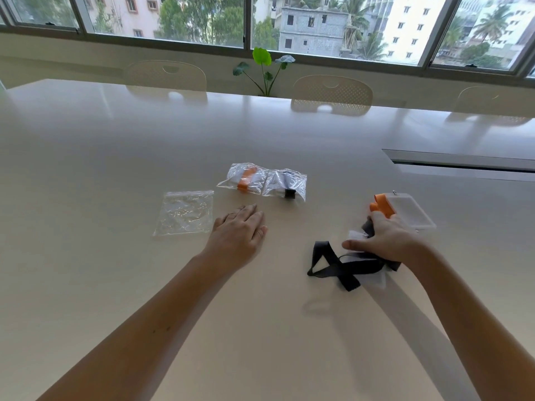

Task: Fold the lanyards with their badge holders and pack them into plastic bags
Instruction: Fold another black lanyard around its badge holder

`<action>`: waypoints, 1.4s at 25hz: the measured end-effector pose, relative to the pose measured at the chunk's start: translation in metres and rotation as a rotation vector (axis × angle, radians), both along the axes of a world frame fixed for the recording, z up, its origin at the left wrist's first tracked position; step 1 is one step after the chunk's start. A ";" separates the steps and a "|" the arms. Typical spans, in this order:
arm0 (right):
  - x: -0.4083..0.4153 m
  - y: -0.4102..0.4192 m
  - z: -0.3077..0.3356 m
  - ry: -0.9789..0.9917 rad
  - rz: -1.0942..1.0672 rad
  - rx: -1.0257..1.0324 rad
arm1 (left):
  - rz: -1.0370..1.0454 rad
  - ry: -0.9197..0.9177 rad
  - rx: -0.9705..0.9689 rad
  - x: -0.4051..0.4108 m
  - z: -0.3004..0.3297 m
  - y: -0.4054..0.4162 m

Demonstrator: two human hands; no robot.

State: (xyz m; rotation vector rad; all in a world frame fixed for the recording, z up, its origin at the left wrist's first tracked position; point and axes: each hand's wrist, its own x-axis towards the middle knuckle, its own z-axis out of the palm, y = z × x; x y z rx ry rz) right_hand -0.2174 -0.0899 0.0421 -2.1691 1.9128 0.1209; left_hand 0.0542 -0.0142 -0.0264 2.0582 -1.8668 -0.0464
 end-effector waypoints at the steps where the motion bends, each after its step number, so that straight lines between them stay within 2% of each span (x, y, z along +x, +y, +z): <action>1: 0.003 0.003 -0.003 0.003 0.003 0.017 | -0.001 0.001 0.003 0.000 0.000 0.000; 7: 0.036 0.004 -0.005 -0.225 0.017 0.014 | -0.018 0.000 0.006 0.000 0.001 0.002; 10: 0.062 0.003 -0.010 -0.371 0.001 0.039 | -0.042 0.097 0.035 0.004 0.003 0.001; 14: 0.095 -0.001 -0.011 -0.353 0.015 0.079 | -0.083 0.184 0.109 0.010 0.012 -0.003; 17: 0.110 -0.003 -0.011 -0.447 0.044 0.176 | -0.137 0.250 0.181 0.014 0.019 -0.004; 19: 0.116 -0.003 -0.013 -0.571 0.059 0.233 | -0.181 0.390 0.192 0.020 0.026 -0.003; 24: 0.125 -0.004 -0.006 -1.149 0.067 0.417 | -0.224 1.023 0.268 0.040 0.045 0.000; 25: 0.126 -0.005 -0.004 -1.234 0.060 0.447 | -0.216 1.086 0.282 0.042 0.048 0.000; 27: 0.127 -0.009 -0.001 -1.334 0.076 0.469 | -0.206 1.078 0.257 0.045 0.052 -0.001; 30: 0.123 -0.017 0.003 -1.381 0.083 0.460 | -0.196 1.036 0.158 0.056 0.062 -0.003; 32: 0.112 -0.023 0.005 -1.321 0.078 0.533 | -0.201 1.031 0.140 0.068 0.072 -0.002; 33: 0.106 -0.025 0.007 -1.225 0.087 0.597 | -0.215 1.023 0.155 0.073 0.077 -0.001; 35: 0.096 -0.024 0.011 -0.887 0.165 0.659 | -0.254 0.978 0.213 0.084 0.088 0.001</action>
